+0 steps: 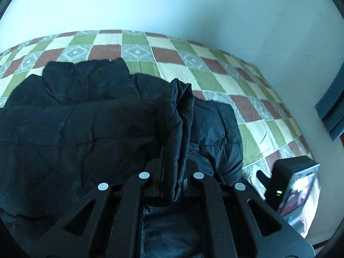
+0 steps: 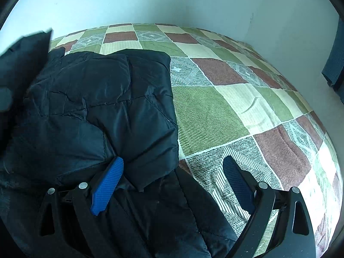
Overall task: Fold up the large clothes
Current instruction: 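Fold the held sleeve over the jacket body and release it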
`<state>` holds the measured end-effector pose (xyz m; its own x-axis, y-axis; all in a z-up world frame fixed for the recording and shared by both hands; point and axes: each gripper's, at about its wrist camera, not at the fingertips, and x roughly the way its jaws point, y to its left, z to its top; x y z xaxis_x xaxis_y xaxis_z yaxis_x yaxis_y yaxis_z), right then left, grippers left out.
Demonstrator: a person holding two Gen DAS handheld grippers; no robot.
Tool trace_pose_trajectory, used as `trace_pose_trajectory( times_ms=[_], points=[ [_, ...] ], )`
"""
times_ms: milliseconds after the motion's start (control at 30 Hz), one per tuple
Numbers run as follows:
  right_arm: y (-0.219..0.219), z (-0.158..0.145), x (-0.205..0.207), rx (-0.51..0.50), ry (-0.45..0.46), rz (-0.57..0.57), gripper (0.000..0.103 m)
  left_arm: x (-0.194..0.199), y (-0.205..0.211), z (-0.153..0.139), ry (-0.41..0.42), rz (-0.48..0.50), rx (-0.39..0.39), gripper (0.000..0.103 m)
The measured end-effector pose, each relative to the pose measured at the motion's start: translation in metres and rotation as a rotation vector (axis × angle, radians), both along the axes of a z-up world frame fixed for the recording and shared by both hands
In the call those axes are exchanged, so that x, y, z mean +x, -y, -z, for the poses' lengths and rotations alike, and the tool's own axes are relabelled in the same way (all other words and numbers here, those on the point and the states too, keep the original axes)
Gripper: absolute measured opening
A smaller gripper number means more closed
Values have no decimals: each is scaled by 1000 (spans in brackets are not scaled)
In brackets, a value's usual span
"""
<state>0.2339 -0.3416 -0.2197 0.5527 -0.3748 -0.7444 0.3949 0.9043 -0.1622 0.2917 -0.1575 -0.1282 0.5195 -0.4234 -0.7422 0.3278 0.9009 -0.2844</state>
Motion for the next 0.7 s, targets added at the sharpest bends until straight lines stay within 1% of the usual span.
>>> trace_pose_trajectory(
  times_ms=[233, 467, 700],
  points=[
    [1, 1, 0, 7, 0, 0, 92, 5, 11, 24, -37, -4, 31, 8],
    [2, 2, 0, 14, 1, 0, 92, 3, 17, 37, -29, -5, 70, 8],
    [2, 2, 0, 13, 1, -1, 92, 3, 21, 44, -24, -5, 93, 9]
  ],
)
